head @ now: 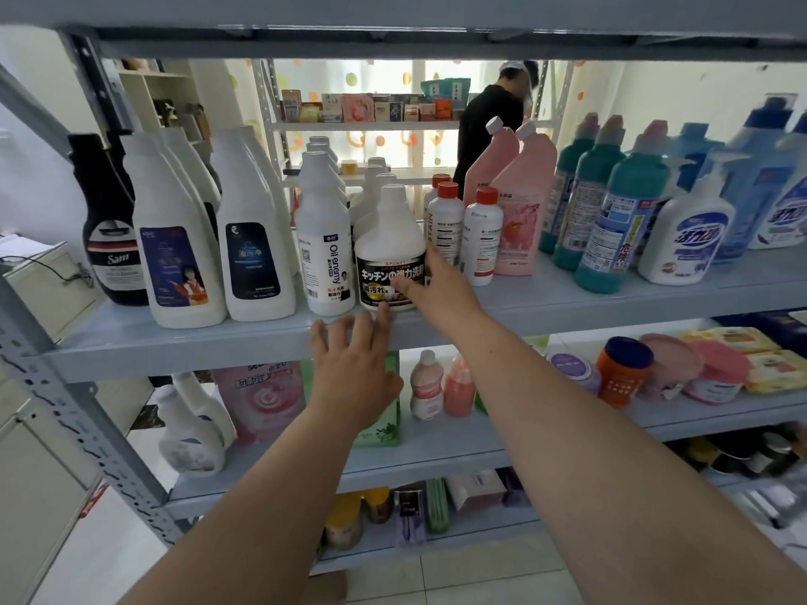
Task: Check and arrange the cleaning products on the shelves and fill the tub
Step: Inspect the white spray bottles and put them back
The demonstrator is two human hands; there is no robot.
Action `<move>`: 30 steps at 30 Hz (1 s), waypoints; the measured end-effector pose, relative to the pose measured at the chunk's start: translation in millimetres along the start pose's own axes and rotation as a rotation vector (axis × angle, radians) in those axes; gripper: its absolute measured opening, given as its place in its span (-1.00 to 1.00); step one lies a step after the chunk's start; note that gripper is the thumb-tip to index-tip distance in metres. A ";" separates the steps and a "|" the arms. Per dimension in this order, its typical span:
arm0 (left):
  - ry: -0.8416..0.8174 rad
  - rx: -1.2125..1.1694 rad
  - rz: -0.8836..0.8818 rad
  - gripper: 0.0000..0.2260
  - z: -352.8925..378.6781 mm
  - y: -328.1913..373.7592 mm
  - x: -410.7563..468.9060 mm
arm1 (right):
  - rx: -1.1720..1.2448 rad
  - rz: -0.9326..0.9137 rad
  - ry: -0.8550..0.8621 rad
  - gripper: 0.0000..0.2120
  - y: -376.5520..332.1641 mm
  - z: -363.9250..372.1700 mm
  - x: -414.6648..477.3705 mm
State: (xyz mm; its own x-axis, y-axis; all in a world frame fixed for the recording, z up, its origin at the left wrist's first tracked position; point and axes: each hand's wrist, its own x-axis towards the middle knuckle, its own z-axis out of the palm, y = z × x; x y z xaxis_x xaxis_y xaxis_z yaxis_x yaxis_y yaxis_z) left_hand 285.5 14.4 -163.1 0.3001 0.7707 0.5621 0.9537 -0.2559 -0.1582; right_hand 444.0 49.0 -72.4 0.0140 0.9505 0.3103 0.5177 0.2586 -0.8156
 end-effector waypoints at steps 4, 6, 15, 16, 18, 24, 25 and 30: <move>0.001 0.009 -0.045 -0.13 -3.4 3.9 3.3 | -0.074 0.005 -0.021 -0.48 2.1 -0.2 3.5; -0.017 0.008 -0.066 -0.13 -4.3 7.0 4.9 | -0.078 0.005 -0.029 -0.48 7.4 -4.0 -1.2; 0.077 0.040 0.054 -0.25 6.6 41.7 5.6 | -0.058 0.131 0.259 -0.40 63.4 -68.6 -2.1; 0.094 0.040 0.068 -0.26 7.4 50.9 9.6 | -0.065 0.144 0.242 -0.38 65.8 -73.3 5.5; 0.103 0.032 0.082 -0.25 8.3 67.6 20.9 | -0.099 0.140 0.214 -0.37 71.3 -79.3 23.2; 0.129 0.038 0.011 -0.29 18.4 96.7 35.8 | -0.020 0.119 0.217 -0.43 73.9 -75.4 49.1; 0.132 0.039 0.003 -0.29 20.7 97.6 36.0 | -0.017 0.118 0.222 -0.41 76.5 -73.0 49.2; 0.102 0.022 -0.013 -0.35 12.9 96.4 39.2 | 0.023 0.082 0.182 -0.46 80.4 -72.7 47.6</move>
State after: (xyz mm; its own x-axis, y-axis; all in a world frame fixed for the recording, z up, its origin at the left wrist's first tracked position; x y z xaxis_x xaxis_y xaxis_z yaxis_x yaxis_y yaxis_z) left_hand 389.6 27.4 -166.7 0.2853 0.7098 0.6440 0.9580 -0.2329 -0.1677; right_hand 548.5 102.5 -87.7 0.2106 0.9226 0.3233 0.4884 0.1872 -0.8523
